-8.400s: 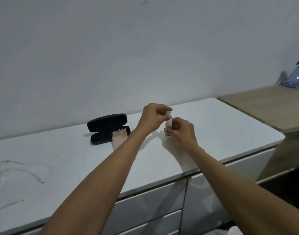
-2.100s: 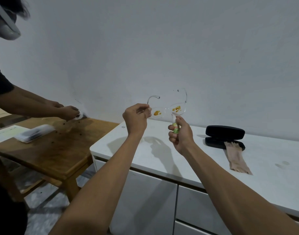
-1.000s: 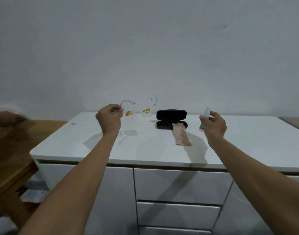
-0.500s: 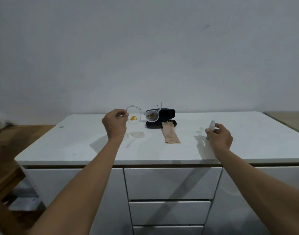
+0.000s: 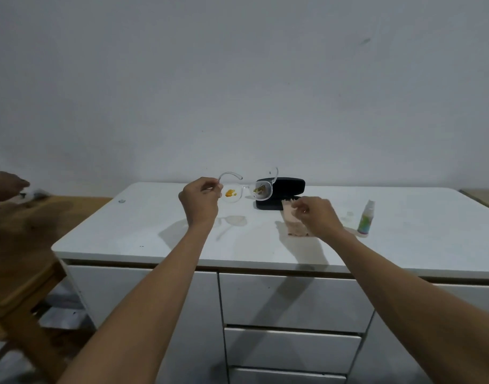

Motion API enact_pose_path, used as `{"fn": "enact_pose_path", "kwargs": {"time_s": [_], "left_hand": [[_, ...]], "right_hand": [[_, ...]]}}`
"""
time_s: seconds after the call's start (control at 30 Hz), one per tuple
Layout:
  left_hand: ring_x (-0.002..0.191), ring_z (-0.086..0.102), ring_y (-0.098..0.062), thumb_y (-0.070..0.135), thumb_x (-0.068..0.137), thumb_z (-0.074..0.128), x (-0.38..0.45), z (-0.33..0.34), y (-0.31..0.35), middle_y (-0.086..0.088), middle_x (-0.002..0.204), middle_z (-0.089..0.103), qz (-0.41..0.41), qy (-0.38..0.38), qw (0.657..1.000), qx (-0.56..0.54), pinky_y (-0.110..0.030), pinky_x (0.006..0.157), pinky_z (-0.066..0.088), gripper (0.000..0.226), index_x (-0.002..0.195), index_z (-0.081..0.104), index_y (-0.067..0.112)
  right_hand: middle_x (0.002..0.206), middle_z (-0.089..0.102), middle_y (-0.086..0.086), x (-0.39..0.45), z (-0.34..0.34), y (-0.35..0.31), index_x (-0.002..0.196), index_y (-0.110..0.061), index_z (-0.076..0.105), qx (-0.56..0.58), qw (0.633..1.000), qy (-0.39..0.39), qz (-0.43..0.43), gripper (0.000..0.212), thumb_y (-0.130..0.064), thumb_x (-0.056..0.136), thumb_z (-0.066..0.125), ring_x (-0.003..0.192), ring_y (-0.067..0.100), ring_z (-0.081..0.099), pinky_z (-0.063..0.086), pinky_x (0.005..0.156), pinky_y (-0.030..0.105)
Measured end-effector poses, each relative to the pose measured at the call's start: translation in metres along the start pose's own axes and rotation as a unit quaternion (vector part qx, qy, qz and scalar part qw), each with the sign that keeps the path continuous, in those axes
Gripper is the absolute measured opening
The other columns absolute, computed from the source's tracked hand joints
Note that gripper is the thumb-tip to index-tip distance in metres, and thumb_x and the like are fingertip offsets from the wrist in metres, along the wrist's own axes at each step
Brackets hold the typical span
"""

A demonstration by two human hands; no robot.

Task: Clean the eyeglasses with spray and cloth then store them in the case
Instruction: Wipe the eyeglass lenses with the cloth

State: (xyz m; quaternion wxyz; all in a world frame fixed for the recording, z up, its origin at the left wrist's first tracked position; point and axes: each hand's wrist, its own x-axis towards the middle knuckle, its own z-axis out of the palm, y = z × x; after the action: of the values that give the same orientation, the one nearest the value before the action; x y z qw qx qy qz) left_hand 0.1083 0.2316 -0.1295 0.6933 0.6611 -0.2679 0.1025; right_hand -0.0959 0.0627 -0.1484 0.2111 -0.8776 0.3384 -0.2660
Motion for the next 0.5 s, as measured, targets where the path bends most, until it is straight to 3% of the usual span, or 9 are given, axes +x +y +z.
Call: {"fn": "enact_pose_path", "kwargs": {"time_s": [0.13, 0.27, 0.37, 0.5], "left_hand": [[0.066, 0.075, -0.024, -0.002, 0.08, 0.079, 0.001, -0.003, -0.007, -0.01, 0.071, 0.075, -0.011, -0.003, 1.0, 0.0, -0.032, 0.071, 0.063, 0.007, 0.084, 0.078, 0.003], [0.066, 0.075, -0.025, -0.002, 0.079, 0.078, 0.004, -0.004, -0.012, -0.011, 0.071, 0.075, -0.014, 0.003, 1.0, 0.009, -0.033, 0.071, 0.063, 0.006, 0.082, 0.078, 0.003], [0.065, 0.075, -0.025, -0.003, 0.079, 0.077, 0.005, -0.004, -0.014, -0.011, 0.07, 0.075, -0.02, 0.005, 1.0, 0.013, -0.031, 0.07, 0.061, 0.007, 0.082, 0.078, 0.003], [0.063, 0.074, -0.022, -0.002, 0.079, 0.077, 0.005, -0.005, -0.016, -0.011, 0.07, 0.075, -0.02, 0.006, 1.0, 0.019, -0.028, 0.069, 0.06, 0.006, 0.082, 0.078, 0.002]], "right_hand": [[0.127, 0.071, 0.007, 0.005, 0.002, -0.005, 0.124, -0.016, 0.073, -0.104, 0.99, -0.099, 0.005, 0.031, -0.017, 0.095, 0.063, 0.115, 0.028, 0.065, 0.051, 0.093, 0.033], [0.132, 0.069, 0.0, 0.013, 0.0, -0.005, 0.128, -0.027, 0.072, -0.221, 0.949, -0.224, 0.008, 0.036, -0.039, 0.096, 0.06, 0.122, 0.028, 0.059, 0.049, 0.101, 0.036], [0.125, 0.073, 0.0, 0.013, 0.003, -0.002, 0.124, -0.025, 0.075, -0.211, 0.957, -0.197, -0.011, 0.031, -0.033, 0.095, 0.066, 0.118, 0.025, 0.062, 0.048, 0.094, 0.029], [0.104, 0.079, 0.003, 0.005, 0.021, 0.001, 0.093, -0.013, 0.084, -0.14, 0.985, -0.091, -0.041, 0.015, -0.01, 0.09, 0.069, 0.101, 0.025, 0.068, 0.047, 0.078, 0.026]]}}
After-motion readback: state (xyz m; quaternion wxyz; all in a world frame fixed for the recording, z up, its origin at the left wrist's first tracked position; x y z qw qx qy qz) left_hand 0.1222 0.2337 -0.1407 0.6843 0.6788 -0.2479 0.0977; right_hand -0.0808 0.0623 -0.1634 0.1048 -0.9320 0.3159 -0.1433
